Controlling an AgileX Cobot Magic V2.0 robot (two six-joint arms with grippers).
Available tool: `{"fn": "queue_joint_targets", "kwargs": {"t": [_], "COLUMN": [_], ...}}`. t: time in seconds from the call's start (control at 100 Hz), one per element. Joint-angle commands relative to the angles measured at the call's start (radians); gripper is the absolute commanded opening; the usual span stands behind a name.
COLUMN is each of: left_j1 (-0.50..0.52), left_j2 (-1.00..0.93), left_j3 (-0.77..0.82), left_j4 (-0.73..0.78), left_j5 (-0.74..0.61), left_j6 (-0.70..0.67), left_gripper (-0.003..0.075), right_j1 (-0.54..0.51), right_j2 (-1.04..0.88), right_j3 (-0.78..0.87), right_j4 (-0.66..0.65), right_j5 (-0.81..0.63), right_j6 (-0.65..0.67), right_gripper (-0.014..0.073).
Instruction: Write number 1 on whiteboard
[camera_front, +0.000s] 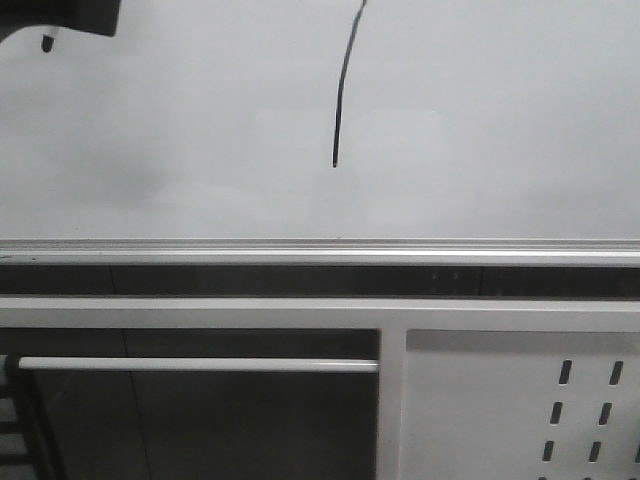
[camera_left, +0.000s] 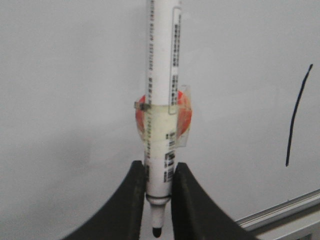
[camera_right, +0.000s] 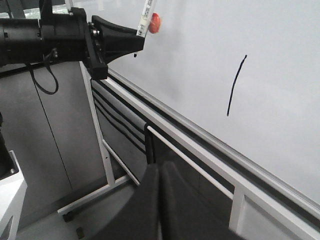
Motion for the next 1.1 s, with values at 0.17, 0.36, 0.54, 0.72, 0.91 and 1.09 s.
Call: {"fn": "queue_joint_targets", "kwargs": {"t": [0.17,0.36,0.54,0.72,0.91,1.09], "left_j1": [0.003,0.003,0.015,0.134,0.315,0.419], "left_j2": [-0.172,-0.271,-0.342,-0.377,-0.381,-0.364], "left_j3": [-0.038,-0.038,-0.038,-0.036,0.036,0.145], "left_j4": [-0.073,-0.308,-0.561,-0.928,-1.354,-1.61], "left_j5": [-0.106,-0.267,-0.441,-0.63,-1.01,-1.333], "left_j6": [0.319,0.628,0.925,1.321,1.742,1.955], "left_gripper": [-0.0018,-0.0018,-0.0018,-0.0018,-0.0018,-0.0018], "right_j1": [-0.002,-0.002,-0.002,-0.002,-0.002,-0.002], "right_j2": [0.011,0.011,0.011,0.011,0.011,0.011], "right_j3": [-0.021,-0.021,-0.021,-0.021,-0.021,-0.021], "right_j4": [-0.012,-0.012,-0.012,-0.012,-0.012,-0.012], "right_j5": [-0.068,-0.068,-0.068,-0.068,-0.068,-0.068], "right_j6": [-0.003,-0.003,-0.003,-0.003,-0.003,-0.003], "right_gripper": [-0.0079,-0.0079,-0.0079,-0.0079,-0.0079,-0.0079]}}
